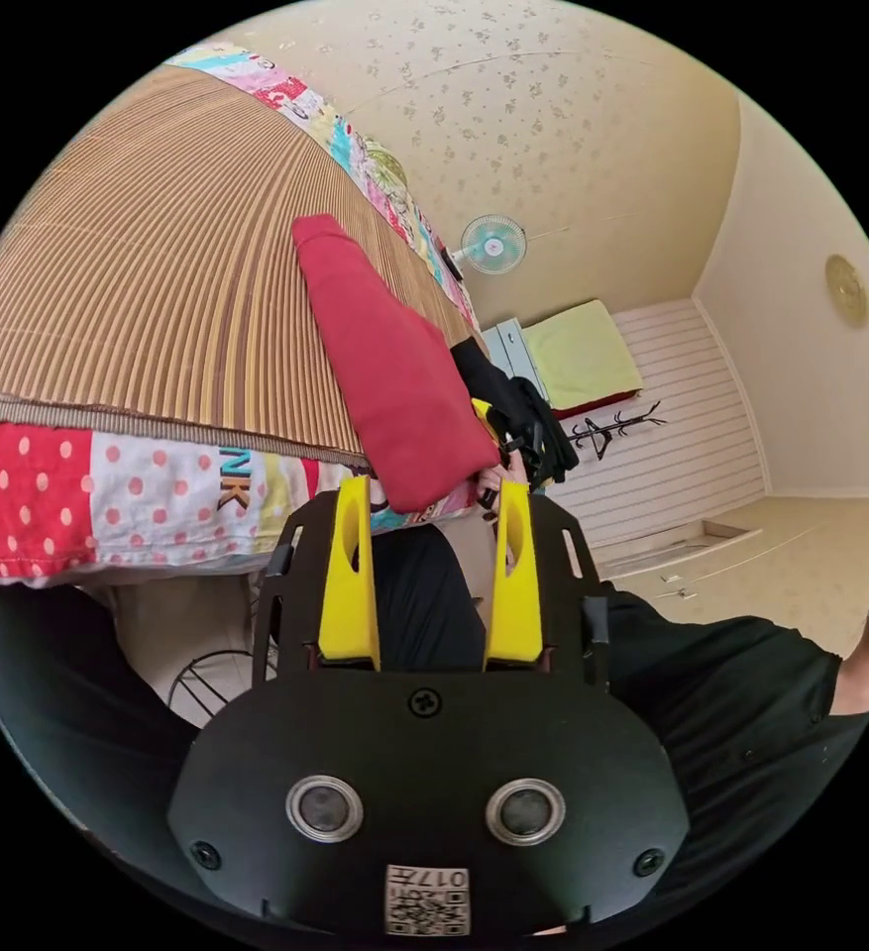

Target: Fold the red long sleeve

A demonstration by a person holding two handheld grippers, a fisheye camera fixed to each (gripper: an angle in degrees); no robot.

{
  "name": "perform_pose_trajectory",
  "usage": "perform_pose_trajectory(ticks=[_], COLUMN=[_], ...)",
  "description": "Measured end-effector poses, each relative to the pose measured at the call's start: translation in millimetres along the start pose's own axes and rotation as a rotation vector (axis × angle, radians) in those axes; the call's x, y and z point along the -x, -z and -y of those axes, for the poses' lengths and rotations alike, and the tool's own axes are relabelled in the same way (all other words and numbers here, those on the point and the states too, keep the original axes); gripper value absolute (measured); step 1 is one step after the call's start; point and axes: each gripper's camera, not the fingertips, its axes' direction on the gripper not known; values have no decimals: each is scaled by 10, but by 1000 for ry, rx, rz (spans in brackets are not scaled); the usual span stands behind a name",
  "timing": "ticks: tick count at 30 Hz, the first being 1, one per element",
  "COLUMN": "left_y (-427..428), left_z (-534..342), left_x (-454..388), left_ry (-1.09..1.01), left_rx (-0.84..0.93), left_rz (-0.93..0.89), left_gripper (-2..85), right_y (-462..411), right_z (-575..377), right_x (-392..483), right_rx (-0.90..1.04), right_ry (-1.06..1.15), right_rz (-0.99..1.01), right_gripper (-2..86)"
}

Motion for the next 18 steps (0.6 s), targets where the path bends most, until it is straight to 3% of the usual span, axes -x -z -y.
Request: perform_pose_trajectory(ticks=[5,9,12,18], left_y=[-520,-941,-883,-303], left_z=[417,584,568,415], left_x=[200,273,287,392], left_ry=[68,100,77,10], left_rx=[135,333,324,321], left_rz=[-91,-27,-20,-54], left_gripper=[210,159,91,81], right_y=[-74,-201,-199,-289], right_z=[-29,-135,-257,-650], right_x=[-208,-195,-156,-56], right_rx=[137,185,194,304], right_ry=[-2,0,11,37], right_rz=[157,80,101,245], right_gripper=[185,159,134,134])
